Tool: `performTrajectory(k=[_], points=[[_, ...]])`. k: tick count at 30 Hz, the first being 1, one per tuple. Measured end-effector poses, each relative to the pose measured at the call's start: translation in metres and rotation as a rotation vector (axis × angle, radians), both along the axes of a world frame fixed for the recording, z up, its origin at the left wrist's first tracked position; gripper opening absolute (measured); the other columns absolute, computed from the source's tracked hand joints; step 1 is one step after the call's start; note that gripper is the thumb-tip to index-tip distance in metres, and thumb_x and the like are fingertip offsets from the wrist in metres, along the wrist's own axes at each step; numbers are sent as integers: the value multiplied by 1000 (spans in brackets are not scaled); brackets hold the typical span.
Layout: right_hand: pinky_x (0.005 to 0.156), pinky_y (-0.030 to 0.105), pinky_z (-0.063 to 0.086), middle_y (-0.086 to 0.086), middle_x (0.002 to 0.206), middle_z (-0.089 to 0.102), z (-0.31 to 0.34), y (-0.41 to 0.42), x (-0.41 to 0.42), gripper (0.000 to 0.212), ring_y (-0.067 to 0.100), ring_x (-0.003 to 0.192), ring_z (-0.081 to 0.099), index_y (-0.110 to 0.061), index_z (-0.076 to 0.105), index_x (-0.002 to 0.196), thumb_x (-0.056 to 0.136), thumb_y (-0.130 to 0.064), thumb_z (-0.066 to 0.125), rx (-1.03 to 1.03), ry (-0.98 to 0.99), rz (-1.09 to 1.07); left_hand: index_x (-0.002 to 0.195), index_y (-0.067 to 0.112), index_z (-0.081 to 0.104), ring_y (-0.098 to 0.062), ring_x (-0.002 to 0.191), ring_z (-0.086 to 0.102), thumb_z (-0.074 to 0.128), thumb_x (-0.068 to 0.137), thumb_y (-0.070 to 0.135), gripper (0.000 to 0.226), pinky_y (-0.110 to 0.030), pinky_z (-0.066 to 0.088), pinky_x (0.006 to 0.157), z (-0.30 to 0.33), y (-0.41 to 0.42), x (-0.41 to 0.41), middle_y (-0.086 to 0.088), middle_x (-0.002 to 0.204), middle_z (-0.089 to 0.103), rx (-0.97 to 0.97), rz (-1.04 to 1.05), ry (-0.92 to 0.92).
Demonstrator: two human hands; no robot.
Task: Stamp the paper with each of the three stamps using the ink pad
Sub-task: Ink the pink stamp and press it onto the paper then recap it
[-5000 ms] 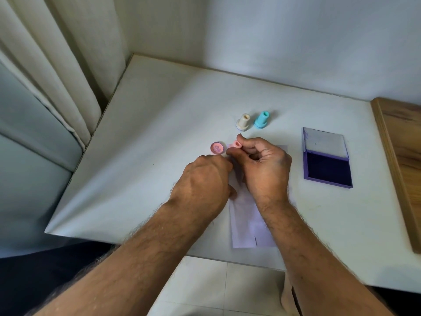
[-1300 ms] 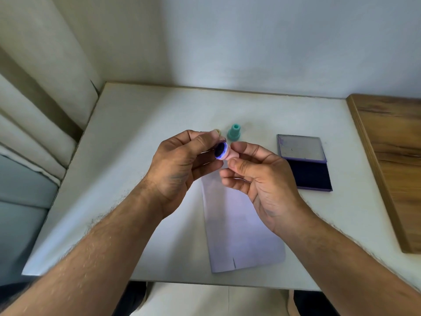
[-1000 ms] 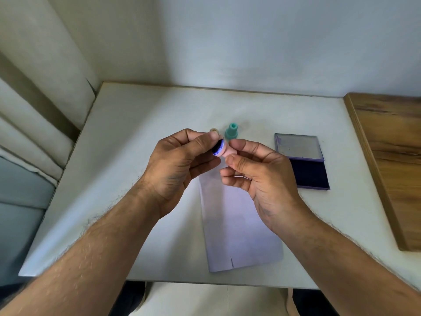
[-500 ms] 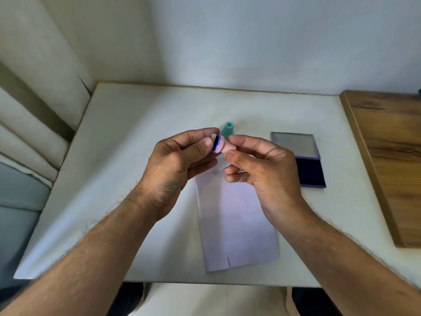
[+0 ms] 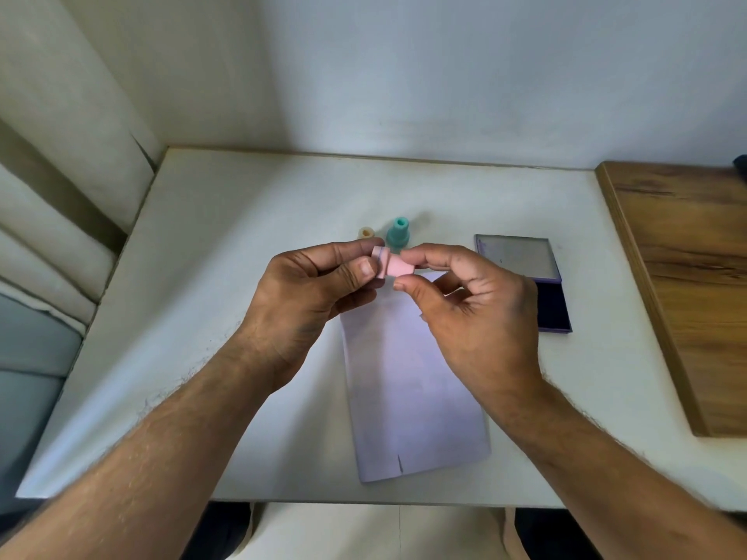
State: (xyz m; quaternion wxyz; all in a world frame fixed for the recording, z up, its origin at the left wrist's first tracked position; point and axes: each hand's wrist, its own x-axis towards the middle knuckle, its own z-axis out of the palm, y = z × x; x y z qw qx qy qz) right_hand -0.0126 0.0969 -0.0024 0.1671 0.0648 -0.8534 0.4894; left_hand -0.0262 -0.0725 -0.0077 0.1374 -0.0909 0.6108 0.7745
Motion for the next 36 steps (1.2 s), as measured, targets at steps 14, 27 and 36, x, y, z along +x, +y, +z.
performTrajectory(k=[14,27,36], points=[[47,18,52,11,70,70,8,-1,-4,25,8,48,59,1,72,92,75,-17,74,-1013,-947,31,101,21,76,-5,100,69,73,78,8,26,-23,50,93,5,-4,-1,7,98,77,-284,-81,196],[60,18,56,7,83,74,8,1,-4,23,7,65,63,-3,78,89,92,-19,63,-1055,-905,62,112,34,70,5,111,61,77,76,31,37,-27,45,103,6,0,9,20,109,71,-487,-52,295],[74,31,60,-2,88,77,2,7,-45,25,10,75,71,-17,75,105,81,-20,72,-91,-370,-227,122,34,66,12,113,55,69,85,39,37,10,32,83,8,10,6,21,120,66,-783,56,277]])
